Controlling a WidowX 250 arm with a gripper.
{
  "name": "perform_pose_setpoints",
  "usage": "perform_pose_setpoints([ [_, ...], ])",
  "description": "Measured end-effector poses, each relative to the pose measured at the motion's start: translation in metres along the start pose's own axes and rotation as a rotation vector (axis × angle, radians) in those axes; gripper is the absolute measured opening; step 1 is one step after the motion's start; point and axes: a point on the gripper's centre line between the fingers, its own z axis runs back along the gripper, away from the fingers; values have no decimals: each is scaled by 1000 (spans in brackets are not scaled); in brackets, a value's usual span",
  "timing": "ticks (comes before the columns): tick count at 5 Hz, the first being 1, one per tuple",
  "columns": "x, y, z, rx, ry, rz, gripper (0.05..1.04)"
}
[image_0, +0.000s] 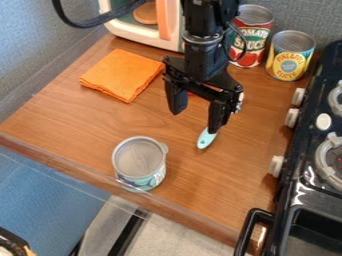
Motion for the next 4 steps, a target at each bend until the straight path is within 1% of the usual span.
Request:
perform_pose_setpoints([
  [1,-3,0,-9,-7,32,2,1000],
  [2,5,30,-9,-16,24,46,1000],
  [3,15,64,-2,-17,11,84,1000],
  [4,23,98,2,-9,-12,101,1000],
])
